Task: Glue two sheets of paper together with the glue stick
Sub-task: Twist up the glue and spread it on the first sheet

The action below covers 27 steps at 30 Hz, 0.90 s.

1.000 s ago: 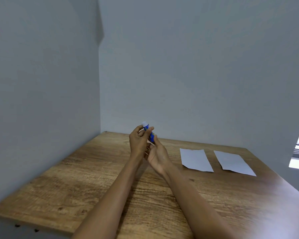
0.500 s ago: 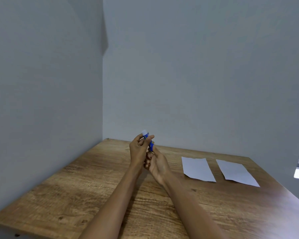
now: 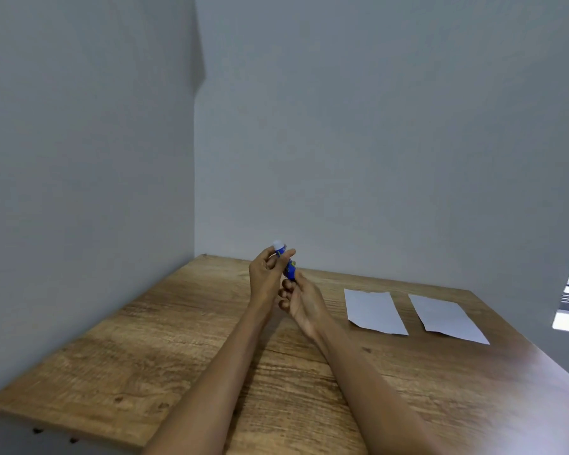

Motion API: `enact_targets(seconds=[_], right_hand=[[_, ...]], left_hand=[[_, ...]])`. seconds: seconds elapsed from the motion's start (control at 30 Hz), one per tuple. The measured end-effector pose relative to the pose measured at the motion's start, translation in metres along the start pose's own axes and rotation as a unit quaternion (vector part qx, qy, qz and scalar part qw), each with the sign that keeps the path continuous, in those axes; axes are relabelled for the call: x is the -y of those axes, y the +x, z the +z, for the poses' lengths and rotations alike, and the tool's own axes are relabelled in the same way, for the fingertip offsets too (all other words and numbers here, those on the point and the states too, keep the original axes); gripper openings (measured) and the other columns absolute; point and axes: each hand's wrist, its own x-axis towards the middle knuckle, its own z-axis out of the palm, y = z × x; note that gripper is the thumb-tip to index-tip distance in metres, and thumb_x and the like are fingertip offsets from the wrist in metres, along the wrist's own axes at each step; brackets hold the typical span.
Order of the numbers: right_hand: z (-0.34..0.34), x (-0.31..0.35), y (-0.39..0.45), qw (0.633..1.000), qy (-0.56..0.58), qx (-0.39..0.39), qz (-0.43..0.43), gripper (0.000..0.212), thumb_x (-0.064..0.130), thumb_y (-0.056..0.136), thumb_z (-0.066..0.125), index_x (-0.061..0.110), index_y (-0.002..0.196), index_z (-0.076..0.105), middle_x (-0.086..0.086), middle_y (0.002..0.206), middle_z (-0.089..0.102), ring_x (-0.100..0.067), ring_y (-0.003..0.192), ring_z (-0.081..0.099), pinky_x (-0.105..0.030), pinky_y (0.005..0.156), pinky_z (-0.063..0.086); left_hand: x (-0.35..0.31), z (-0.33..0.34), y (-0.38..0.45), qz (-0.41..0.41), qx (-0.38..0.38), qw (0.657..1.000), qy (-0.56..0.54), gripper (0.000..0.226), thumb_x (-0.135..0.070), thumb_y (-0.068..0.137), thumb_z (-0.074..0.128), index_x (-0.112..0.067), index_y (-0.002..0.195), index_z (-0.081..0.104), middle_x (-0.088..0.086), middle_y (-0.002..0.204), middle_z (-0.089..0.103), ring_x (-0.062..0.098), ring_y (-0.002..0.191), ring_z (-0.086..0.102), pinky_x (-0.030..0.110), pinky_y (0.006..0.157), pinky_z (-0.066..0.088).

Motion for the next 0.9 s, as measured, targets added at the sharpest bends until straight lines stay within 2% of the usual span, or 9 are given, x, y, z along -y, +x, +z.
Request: enact_targets(seconds=[0.1,0.17,0.27,0.33,0.5,0.6,0.7,0.77,0.9], right_hand=[[-0.006,0.002,0.002,0.999,-0.009,-0.026,0.028,0.049,0.048,0.099,0.030,0.018,0.064,0.045,0.004,0.047,0.036,-0.008,0.039,0.033,-0.022,0.041,0.027],[-0.007,0.001,0.003,0.999,0.009,-0.019,0.034,0.051,0.052,0.098,0.031,0.016,0.066,0.049,0.001,0.053,0.042,-0.010,0.044,0.040,-0.024,0.046,0.033],[-0.006,-0.003,0.006,0.998,0.057,0.017,0.025,0.042,0.042,0.100,0.033,0.012,0.100,0.062,-0.006,0.076,0.057,-0.015,0.064,0.054,-0.028,0.062,0.045],[-0.007,-0.003,0.007,0.997,0.067,0.025,0.012,0.036,0.034,0.101,0.035,0.011,0.106,0.062,-0.007,0.079,0.053,-0.014,0.065,0.052,-0.027,0.062,0.046],[-0.014,0.002,0.008,0.999,0.033,-0.024,0.013,0.051,0.053,0.097,0.032,0.015,0.071,0.054,-0.001,0.055,0.046,-0.009,0.043,0.043,-0.022,0.045,0.038],[-0.014,0.000,0.008,0.999,0.052,0.002,0.008,0.050,0.050,0.098,0.032,0.013,0.106,0.065,-0.006,0.082,0.061,-0.014,0.070,0.059,-0.028,0.066,0.046],[-0.012,-0.004,0.009,0.998,0.056,0.018,-0.001,0.036,0.035,0.098,0.042,0.010,0.117,0.060,-0.006,0.082,0.053,-0.014,0.069,0.050,-0.027,0.066,0.045],[-0.013,-0.004,0.010,0.999,0.050,0.008,-0.008,0.033,0.034,0.098,0.040,0.009,0.108,0.059,-0.003,0.068,0.047,-0.011,0.056,0.044,-0.024,0.056,0.043],[-0.015,-0.001,0.008,0.999,0.014,-0.034,0.001,0.055,0.058,0.095,0.031,0.016,0.067,0.052,0.001,0.048,0.040,-0.009,0.039,0.038,-0.020,0.040,0.037]], left_hand=[[0.002,0.006,-0.004,0.000,0.036,0.999,0.008,0.019,-0.010,0.084,0.067,0.000,0.101,0.066,0.011,0.094,0.072,-0.001,0.075,0.068,0.010,0.068,0.052],[0.004,0.007,-0.003,-0.002,0.033,0.999,0.008,0.023,-0.010,0.084,0.067,0.002,0.104,0.066,0.015,0.098,0.072,0.000,0.077,0.069,0.011,0.068,0.053],[0.005,0.004,0.000,-0.006,0.009,1.000,0.015,0.025,-0.012,0.083,0.069,0.001,0.104,0.067,0.017,0.095,0.072,0.005,0.073,0.068,0.013,0.064,0.054],[0.002,0.002,0.000,-0.004,0.005,1.000,0.013,0.025,-0.013,0.082,0.070,0.001,0.103,0.067,0.016,0.093,0.072,0.006,0.072,0.068,0.014,0.064,0.054],[0.001,0.013,-0.008,0.002,0.072,0.997,0.012,0.005,-0.017,0.083,0.068,-0.020,0.086,0.067,0.003,0.082,0.072,0.009,0.076,0.066,0.019,0.070,0.054],[0.004,0.010,-0.005,0.002,0.051,0.999,0.004,0.008,-0.013,0.084,0.068,-0.016,0.091,0.067,0.008,0.088,0.072,0.012,0.081,0.068,0.017,0.071,0.056],[0.001,0.002,0.000,0.003,0.023,1.000,-0.007,0.016,-0.011,0.084,0.068,-0.005,0.099,0.067,0.010,0.089,0.072,0.005,0.075,0.070,0.015,0.067,0.055],[-0.001,0.002,-0.001,0.005,0.030,1.000,-0.006,0.016,-0.011,0.083,0.068,-0.005,0.099,0.067,0.007,0.087,0.072,0.001,0.072,0.069,0.013,0.066,0.054],[0.000,0.011,-0.008,0.012,0.072,0.997,0.000,0.007,-0.012,0.084,0.067,-0.017,0.089,0.066,0.002,0.086,0.073,0.004,0.078,0.069,0.014,0.071,0.054]])
